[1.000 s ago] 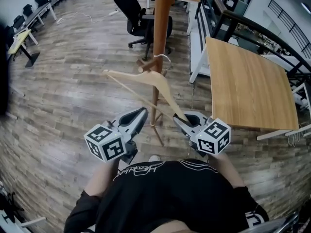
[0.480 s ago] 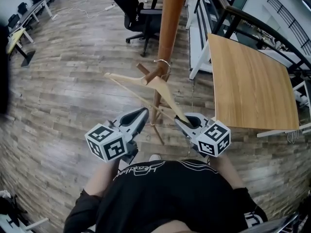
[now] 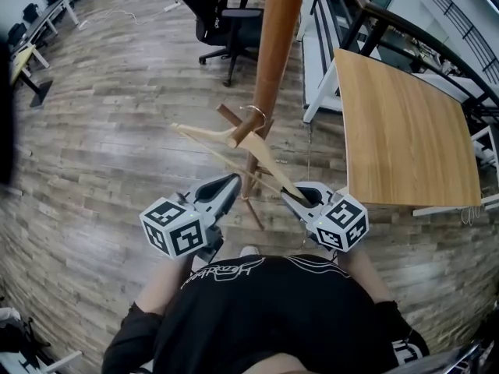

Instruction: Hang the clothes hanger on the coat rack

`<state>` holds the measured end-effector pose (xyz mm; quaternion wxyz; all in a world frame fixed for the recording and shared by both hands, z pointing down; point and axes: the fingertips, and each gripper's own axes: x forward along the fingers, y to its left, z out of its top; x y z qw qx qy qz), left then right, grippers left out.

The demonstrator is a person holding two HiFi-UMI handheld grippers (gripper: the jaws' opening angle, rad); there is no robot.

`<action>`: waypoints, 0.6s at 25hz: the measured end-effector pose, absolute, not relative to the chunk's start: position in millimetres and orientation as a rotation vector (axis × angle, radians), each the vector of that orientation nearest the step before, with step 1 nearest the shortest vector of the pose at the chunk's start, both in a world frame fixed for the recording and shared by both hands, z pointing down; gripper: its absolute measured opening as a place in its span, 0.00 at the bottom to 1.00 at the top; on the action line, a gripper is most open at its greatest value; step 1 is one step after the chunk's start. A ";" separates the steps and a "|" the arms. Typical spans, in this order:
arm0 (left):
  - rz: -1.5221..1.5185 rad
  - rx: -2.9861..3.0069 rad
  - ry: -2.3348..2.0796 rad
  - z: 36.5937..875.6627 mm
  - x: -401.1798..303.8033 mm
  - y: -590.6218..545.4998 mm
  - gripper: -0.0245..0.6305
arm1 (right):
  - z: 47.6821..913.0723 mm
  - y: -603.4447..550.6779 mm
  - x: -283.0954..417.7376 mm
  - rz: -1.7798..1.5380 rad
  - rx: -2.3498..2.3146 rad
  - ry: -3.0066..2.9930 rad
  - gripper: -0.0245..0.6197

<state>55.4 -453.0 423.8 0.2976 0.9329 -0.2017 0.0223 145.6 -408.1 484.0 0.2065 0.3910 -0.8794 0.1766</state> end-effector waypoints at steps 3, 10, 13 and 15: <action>0.067 2.474 -0.535 427.1 55.3 -458.0 0.05 | 490.0 -411.0 147.6 0.488 1.090 -2.436 0.13; 0.082 2.470 -0.519 430.5 58.1 -465.3 0.05 | 493.5 -415.7 153.7 0.472 1.093 -2.444 0.13; 0.083 2.475 -0.511 430.7 59.4 -466.3 0.05 | 490.5 -416.1 153.9 0.501 1.082 -2.479 0.13; 0.082 2.478 -0.508 430.6 60.1 -466.8 0.05 | 488.3 -417.3 154.9 0.508 1.084 -2.492 0.14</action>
